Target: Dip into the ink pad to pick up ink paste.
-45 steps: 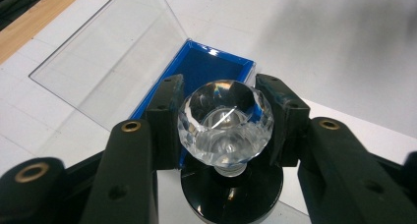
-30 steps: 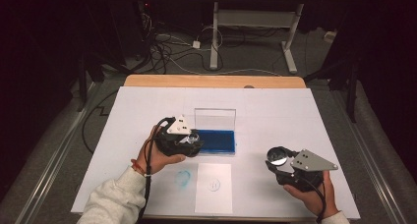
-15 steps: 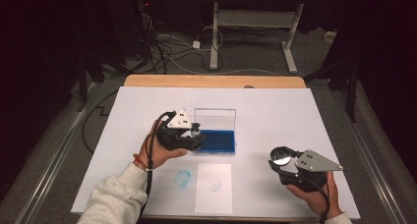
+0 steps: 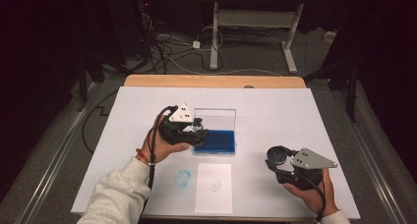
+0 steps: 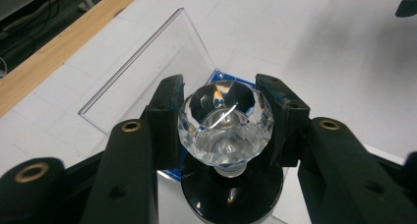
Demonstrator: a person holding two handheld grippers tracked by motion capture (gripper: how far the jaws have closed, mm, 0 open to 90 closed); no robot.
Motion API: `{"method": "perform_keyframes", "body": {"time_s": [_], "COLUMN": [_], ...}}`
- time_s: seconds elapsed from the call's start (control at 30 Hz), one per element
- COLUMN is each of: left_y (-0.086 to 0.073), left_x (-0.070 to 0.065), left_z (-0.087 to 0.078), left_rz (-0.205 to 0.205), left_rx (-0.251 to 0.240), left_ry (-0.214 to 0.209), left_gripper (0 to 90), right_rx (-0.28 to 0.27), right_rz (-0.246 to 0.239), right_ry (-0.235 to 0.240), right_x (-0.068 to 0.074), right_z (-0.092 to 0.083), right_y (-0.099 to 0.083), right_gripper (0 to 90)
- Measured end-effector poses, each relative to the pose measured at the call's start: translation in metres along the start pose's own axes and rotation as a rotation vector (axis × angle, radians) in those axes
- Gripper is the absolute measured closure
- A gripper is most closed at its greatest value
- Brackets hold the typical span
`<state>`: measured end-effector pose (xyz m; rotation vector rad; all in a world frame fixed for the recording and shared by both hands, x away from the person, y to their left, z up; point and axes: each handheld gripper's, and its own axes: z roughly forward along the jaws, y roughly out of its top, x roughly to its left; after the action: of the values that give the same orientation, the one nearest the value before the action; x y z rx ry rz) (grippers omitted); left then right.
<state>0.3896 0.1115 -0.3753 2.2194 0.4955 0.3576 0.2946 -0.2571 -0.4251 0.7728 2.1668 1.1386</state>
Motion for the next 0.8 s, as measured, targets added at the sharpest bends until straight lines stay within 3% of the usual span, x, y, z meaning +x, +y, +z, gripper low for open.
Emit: {"method": "perform_keyframes", "body": {"time_s": [0.43, 0.8], "left_y": [0.012, 0.009], "left_x": [-0.006, 0.003], "left_z": [0.020, 0.041], "left_rz": [0.033, -0.008], "left_rx": [0.014, 0.013], "left_ry": [-0.009, -0.013], "left_gripper": [54.6, 54.6], "right_rx": [0.013, 0.030], "right_rz": [0.000, 0.009], "right_ry": [-0.006, -0.010], "right_x": [0.002, 0.001], "right_z": [0.000, 0.002], "right_y": [-0.004, -0.007], "right_gripper": [38.8, 38.8]}}
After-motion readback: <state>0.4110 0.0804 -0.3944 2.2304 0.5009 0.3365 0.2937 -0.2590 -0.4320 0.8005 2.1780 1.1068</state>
